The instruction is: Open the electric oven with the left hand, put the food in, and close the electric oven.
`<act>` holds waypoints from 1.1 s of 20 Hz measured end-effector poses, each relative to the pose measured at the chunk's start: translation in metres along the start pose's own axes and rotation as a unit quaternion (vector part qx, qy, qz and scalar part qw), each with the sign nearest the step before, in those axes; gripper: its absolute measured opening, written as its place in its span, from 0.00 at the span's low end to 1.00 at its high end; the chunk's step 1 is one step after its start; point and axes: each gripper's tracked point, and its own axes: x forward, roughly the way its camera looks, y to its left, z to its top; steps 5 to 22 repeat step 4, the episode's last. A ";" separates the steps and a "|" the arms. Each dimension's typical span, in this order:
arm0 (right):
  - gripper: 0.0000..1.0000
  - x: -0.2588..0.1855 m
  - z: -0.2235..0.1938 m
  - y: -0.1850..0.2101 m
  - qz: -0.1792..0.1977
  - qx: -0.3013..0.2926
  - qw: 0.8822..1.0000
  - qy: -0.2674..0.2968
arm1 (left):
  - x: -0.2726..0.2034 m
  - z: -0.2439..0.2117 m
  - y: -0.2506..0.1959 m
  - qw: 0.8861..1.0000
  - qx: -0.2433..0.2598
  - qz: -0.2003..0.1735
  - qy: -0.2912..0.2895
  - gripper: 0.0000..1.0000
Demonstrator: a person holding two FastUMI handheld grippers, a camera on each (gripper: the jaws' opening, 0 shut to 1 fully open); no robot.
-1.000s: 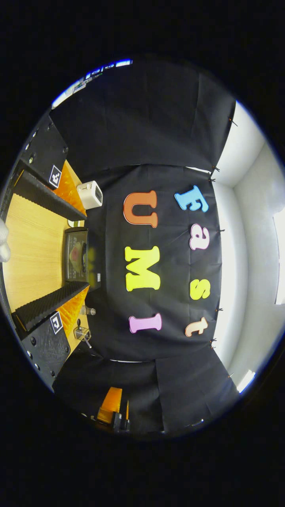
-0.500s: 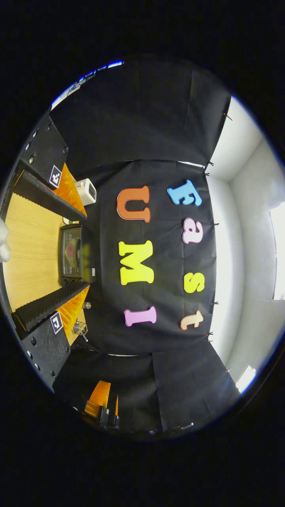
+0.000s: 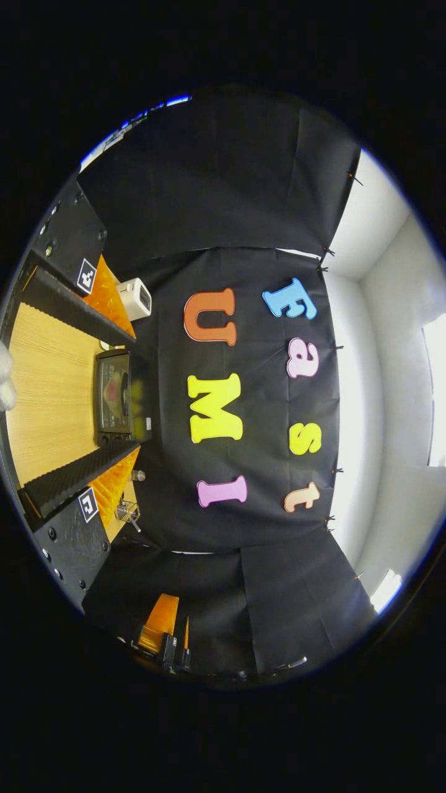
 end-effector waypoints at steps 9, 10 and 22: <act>0.96 -0.001 0.000 0.002 -0.008 0.000 1.000 0.000 | 0.002 0.004 0.003 1.000 -0.001 -0.007 -0.004 0.97; 0.96 -0.001 0.000 0.002 -0.008 0.000 1.000 0.000 | 0.002 0.004 0.003 1.000 -0.001 -0.007 -0.004 0.97; 0.96 -0.001 0.000 0.002 -0.008 0.000 1.000 0.000 | 0.002 0.004 0.003 1.000 -0.001 -0.007 -0.004 0.97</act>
